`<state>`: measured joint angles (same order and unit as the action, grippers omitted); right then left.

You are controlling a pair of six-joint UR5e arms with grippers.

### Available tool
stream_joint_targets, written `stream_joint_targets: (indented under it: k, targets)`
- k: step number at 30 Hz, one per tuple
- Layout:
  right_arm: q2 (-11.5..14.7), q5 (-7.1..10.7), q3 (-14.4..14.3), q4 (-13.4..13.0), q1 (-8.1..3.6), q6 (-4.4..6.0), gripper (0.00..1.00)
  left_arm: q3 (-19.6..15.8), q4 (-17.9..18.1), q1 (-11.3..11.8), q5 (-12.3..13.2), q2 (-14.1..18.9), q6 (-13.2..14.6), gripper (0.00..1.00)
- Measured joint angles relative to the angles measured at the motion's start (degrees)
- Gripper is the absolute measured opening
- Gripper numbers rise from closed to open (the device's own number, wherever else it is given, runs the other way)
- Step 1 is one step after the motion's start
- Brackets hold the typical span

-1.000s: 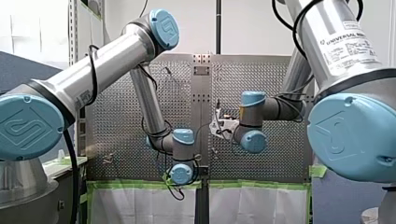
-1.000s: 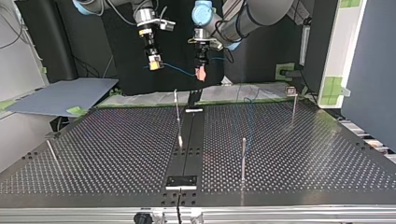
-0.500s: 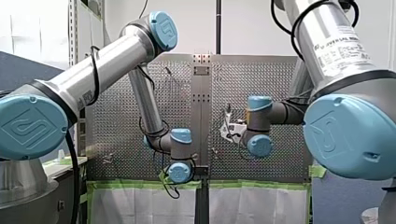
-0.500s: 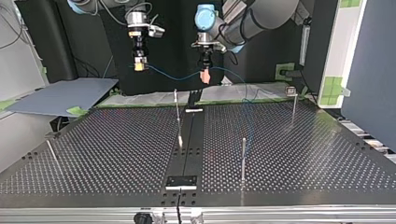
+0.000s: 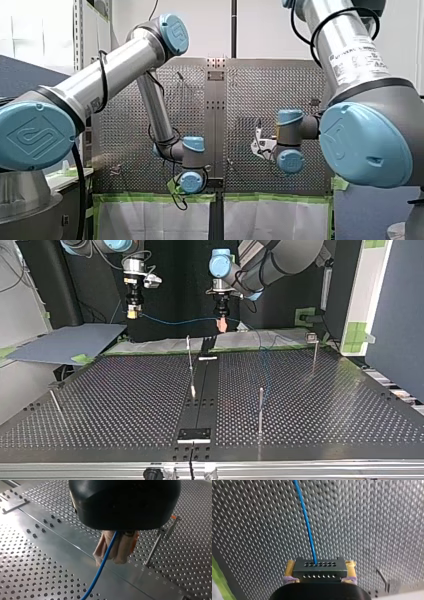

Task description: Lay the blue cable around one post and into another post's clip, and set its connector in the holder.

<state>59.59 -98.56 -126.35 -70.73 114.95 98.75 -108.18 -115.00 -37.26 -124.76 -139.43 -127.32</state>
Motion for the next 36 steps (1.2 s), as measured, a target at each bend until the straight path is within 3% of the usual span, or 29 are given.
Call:
stream_joint_targets:
  k: [5,11,19,36]
  targets:
    - [-0.1,-0.82,0.1,-0.2,-2.46,-0.08,0.12,0.2,-0.9,0.3,0.0,0.0,1.3,0.0]
    - [-0.2,-1.27,0.8,-0.2,-3.71,-0.21,0.12,0.3,-1.3,0.9,0.1,0.0,2.7,0.0]
    - [-1.3,-1.36,1.9,-0.2,-4.77,-0.98,0.12,0.6,-1.3,1.5,0.3,0.0,5.0,0.0]
    - [-10.3,-0.4,9.7,-0.8,-5.37,-1.35,0.12,1.8,-1.7,1.7,1.8,0.0,12.8,0.0]
